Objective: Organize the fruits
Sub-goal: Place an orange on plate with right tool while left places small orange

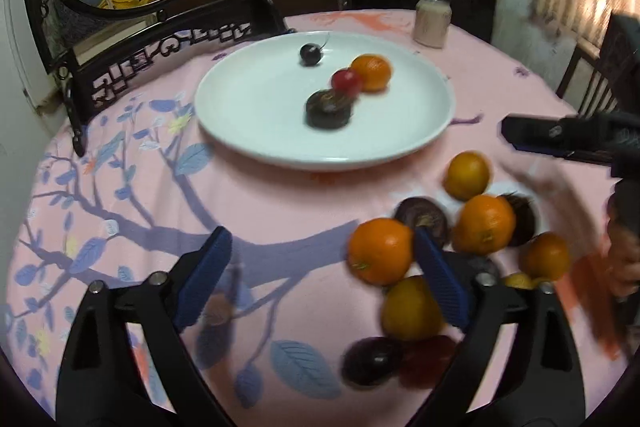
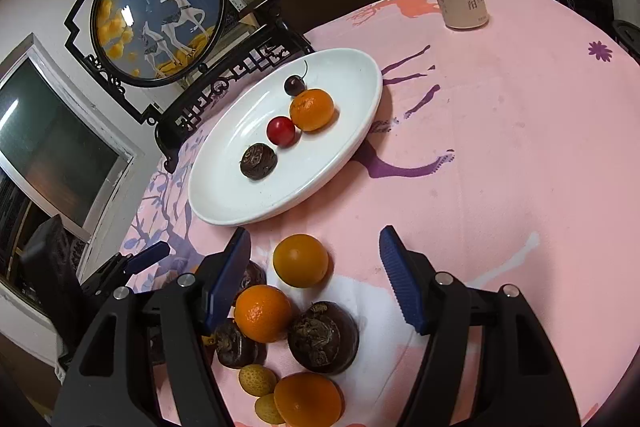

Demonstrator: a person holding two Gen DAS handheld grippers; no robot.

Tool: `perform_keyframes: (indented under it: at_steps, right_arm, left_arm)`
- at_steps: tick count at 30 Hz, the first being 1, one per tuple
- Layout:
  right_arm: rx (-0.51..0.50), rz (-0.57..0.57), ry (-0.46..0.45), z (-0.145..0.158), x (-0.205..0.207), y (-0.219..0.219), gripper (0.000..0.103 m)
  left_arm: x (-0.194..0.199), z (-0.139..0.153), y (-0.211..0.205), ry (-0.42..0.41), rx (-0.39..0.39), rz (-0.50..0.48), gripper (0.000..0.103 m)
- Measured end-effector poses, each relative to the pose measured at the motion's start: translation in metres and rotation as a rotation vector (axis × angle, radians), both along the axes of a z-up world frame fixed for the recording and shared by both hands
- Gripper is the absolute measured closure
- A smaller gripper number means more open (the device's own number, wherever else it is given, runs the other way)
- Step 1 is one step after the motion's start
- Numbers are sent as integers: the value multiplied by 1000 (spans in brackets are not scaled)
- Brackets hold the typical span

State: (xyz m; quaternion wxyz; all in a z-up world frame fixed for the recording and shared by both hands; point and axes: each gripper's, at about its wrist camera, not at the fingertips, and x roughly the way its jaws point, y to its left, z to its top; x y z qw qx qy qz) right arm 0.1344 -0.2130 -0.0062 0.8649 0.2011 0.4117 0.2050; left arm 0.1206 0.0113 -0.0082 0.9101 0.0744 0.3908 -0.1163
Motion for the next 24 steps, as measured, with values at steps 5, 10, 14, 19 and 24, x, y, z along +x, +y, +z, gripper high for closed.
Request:
perform_keyframes:
  at_steps: [5,10,14,19,24]
  right_arm:
    - [2,-1,-17,4,-3,0,36]
    - [1,7,-19,4,-3,1,36]
    - [-12,14,-23,4,-4,4,36]
    - [-15,12,-24,4,-4,4,36]
    - [-23,20,-22,3,-4,6,36]
  left_arm:
    - [6,13,47,-26,-5,175,4]
    - [1,15,71,5,-133,194,5]
    - [-8,12,41,-37,-13,122,4]
    - [-14,7,19,-55,74,65,6]
    - [-14,-5,8,-19,101,15,6]
